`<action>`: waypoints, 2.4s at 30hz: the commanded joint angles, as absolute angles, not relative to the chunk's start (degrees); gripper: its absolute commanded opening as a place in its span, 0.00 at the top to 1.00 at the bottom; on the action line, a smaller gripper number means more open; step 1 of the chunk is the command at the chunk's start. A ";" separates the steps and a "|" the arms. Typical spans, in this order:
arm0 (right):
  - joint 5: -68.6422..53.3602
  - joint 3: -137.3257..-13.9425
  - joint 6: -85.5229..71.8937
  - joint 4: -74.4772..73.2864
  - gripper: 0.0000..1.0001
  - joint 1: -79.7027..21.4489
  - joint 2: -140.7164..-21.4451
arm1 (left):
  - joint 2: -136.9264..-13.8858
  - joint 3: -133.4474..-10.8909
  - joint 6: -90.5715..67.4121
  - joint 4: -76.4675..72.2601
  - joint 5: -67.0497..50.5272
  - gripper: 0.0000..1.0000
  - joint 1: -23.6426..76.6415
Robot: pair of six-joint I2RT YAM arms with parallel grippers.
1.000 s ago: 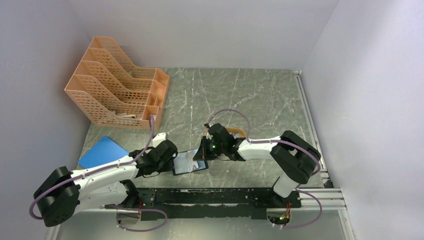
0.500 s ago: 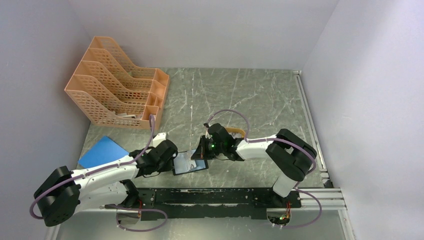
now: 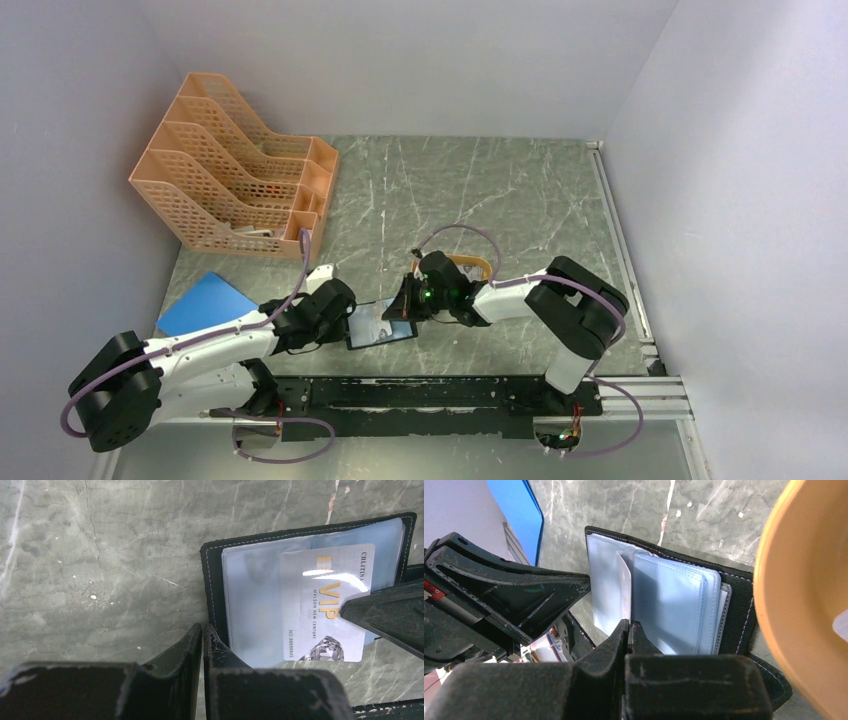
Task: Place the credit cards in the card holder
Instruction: Insert the credit card into the card holder.
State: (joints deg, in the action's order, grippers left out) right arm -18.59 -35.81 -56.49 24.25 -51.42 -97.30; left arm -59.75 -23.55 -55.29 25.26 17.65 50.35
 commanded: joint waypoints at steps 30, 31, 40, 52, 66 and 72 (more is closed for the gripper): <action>-17.94 -39.72 -56.19 20.12 0.97 -55.18 -102.25 | -60.65 -20.83 -55.81 21.40 12.54 0.88 50.08; -18.03 -39.78 -56.13 19.90 0.91 -55.19 -102.08 | -60.57 -20.83 -55.74 21.48 12.63 0.88 50.06; -17.05 -39.76 -56.22 17.53 0.52 -55.15 -99.97 | -59.91 -20.97 -55.64 21.97 12.95 0.89 50.10; -19.49 -43.85 -55.24 15.07 0.53 -56.69 -101.10 | -59.91 -21.76 -54.90 20.39 12.12 0.89 50.07; -13.65 -48.05 -49.79 2.20 0.44 -57.17 -94.40 | -57.38 -24.85 -54.31 25.77 17.23 0.86 50.05; -7.49 -51.98 -45.77 -10.62 0.33 -56.26 -86.23 | -53.55 -27.79 -53.93 31.16 20.44 0.73 50.09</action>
State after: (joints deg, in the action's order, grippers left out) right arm -13.28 -48.80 -49.82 -0.84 -56.69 -91.68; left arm -55.90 -24.01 -54.59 26.68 16.93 50.17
